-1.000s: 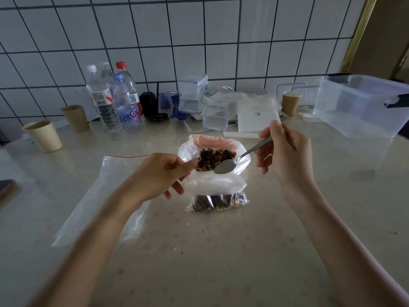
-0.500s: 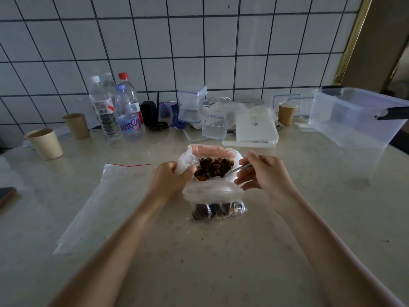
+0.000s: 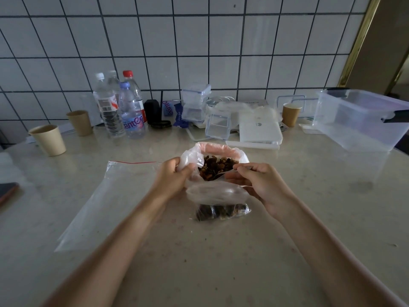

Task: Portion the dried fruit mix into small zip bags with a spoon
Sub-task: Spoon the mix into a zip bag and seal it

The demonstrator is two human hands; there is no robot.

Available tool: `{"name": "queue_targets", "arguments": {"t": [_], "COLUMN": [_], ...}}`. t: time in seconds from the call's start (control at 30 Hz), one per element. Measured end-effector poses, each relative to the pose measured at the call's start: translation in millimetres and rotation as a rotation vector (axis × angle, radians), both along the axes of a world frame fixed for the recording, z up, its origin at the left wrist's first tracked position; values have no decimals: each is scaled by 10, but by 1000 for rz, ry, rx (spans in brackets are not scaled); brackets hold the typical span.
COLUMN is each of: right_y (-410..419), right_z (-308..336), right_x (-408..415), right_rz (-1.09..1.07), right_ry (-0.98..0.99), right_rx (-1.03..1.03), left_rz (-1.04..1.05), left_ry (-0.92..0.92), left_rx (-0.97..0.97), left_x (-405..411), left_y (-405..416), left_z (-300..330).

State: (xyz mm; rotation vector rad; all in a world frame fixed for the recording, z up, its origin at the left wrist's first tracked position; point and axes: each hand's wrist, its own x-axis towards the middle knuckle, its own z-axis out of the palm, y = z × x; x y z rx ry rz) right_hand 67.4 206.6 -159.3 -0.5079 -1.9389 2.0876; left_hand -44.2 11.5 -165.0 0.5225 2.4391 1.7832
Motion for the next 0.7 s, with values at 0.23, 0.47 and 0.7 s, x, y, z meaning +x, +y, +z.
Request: {"name": "queue_targets", "arguments": {"t": [0.23,0.47,0.7], "right_y": [22,95,161], "right_z": [36,62,119], "right_x": [18,39,69], "right_rz": [-16,-103,-188], "right_ry": [-8,31,97], "right_rx": [-122,-126,-167], "left_rz": [-56,-6,51], "left_ry": [-58,-72,108], "left_rx": [11,-8,-278], "left_x": [27,-52,-22], "left_y": [-24,-61,-205], "left_z": [2,-7,22]}}
